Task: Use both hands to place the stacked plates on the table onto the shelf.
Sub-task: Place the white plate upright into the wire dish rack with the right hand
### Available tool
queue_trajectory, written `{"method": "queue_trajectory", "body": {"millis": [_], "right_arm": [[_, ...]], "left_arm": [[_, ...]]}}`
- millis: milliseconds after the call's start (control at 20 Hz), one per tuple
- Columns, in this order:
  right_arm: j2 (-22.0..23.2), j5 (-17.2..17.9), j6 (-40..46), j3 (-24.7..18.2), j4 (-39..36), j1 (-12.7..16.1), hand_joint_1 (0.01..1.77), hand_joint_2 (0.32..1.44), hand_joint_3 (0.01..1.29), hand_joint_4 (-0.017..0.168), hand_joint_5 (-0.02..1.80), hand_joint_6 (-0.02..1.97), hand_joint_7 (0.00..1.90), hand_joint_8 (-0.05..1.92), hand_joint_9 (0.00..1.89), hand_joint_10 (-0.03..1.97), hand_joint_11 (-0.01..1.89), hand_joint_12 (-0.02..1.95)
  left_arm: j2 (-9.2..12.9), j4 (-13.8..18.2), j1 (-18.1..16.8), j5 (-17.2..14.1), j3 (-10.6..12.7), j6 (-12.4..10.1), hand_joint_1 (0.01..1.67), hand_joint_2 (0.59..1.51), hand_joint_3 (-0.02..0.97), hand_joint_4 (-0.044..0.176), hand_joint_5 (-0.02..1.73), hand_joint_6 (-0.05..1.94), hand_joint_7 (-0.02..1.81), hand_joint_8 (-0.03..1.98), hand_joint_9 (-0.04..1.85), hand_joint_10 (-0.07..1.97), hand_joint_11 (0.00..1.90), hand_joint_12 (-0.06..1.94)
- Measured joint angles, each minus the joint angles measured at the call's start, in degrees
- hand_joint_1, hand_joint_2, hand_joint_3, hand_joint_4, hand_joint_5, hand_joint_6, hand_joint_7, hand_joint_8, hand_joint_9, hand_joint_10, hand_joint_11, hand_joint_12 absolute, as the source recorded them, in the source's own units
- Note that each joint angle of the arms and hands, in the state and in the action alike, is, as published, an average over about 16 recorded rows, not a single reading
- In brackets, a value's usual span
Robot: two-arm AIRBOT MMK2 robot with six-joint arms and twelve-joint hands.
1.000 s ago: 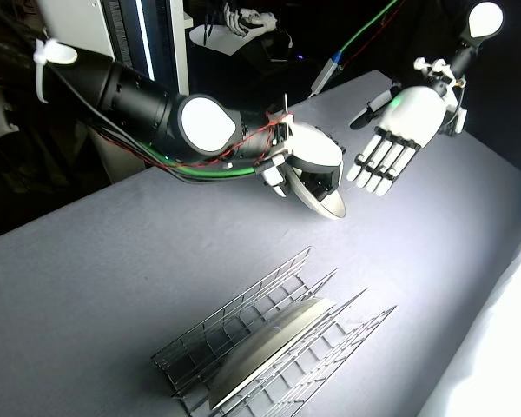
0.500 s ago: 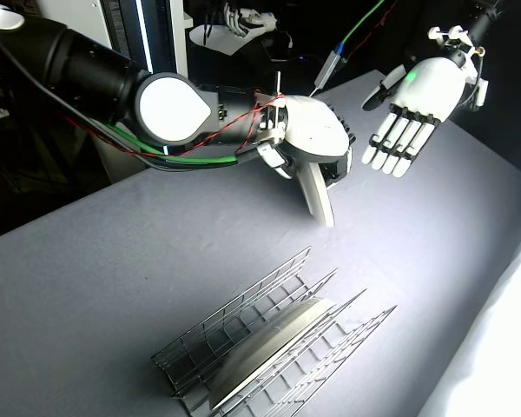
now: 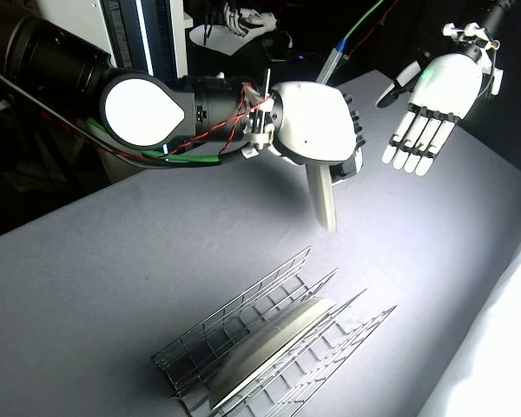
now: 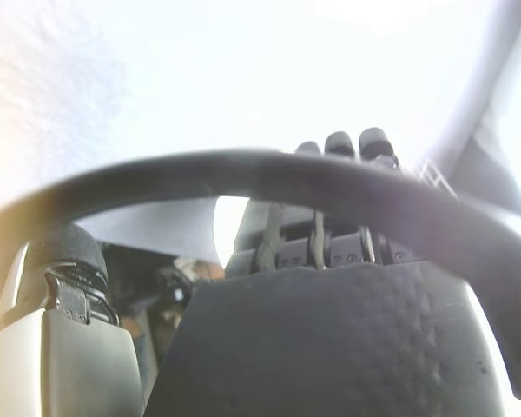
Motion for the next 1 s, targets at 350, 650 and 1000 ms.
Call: {"method": "queue_trajectory", "body": {"millis": [350, 650, 1000], "right_arm": [[1.0, -2.8, 0.4, -0.6, 11.1, 4.1, 1.37, 1.03, 0.01, -0.008, 0.88, 1.03, 0.99, 0.92, 0.94, 1.17, 0.83, 1.29], [1.9, -8.3, 0.9, -1.0, 23.2, 7.8, 1.38, 1.03, 0.01, -0.008, 0.87, 1.03, 0.99, 0.94, 0.93, 1.17, 0.84, 1.29], [3.1, -15.5, 1.7, -1.1, 36.4, 10.6, 1.39, 1.04, 0.01, -0.008, 0.87, 1.03, 0.99, 0.93, 0.92, 1.18, 0.84, 1.29]], "left_arm": [[1.1, -4.4, 1.6, 1.5, 0.2, 0.8, 0.01, 1.068, 0.019, 0.002, 0.02, 0.02, 0.02, 0.01, 0.02, 0.01, 0.02, 0.01], [2.1, -8.9, 4.6, 3.8, 0.7, 3.1, 0.01, 1.067, 0.019, 0.002, 0.02, 0.02, 0.02, 0.01, 0.02, 0.01, 0.02, 0.01], [3.0, -14.1, 8.7, 6.1, 1.0, 8.0, 0.01, 1.067, 0.019, 0.002, 0.02, 0.02, 0.02, 0.01, 0.02, 0.01, 0.02, 0.01]]}}
